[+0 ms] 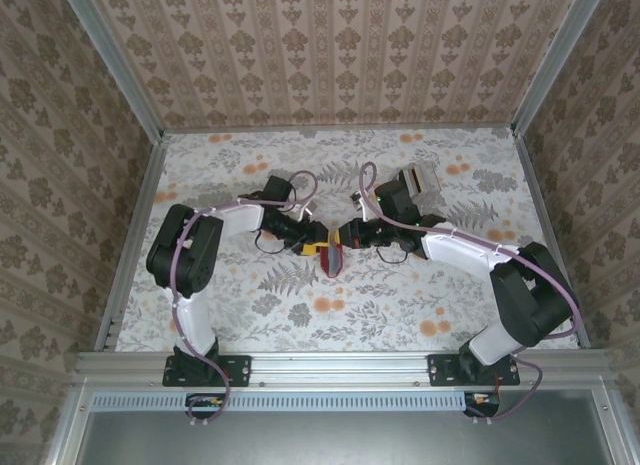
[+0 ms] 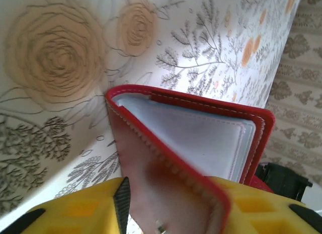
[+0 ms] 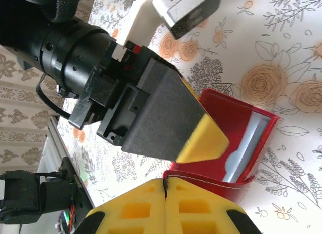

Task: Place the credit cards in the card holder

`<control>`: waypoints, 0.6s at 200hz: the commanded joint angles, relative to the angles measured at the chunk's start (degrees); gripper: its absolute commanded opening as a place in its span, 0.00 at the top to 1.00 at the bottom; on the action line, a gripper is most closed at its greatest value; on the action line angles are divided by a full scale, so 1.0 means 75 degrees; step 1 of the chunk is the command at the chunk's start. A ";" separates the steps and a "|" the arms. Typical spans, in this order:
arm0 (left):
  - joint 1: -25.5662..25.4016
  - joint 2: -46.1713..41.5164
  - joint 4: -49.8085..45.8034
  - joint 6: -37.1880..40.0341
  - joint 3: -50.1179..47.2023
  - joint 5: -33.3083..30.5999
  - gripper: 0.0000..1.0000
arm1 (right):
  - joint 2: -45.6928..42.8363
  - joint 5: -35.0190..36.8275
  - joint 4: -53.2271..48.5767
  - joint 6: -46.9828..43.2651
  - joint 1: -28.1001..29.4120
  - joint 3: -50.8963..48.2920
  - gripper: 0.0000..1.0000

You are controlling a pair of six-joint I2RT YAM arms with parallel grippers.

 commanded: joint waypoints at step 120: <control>0.0362 -0.0085 -0.0781 0.1020 -0.0234 -0.0707 1.00 | 0.0615 0.1013 -0.2065 -0.0329 -0.0632 -0.0295 0.55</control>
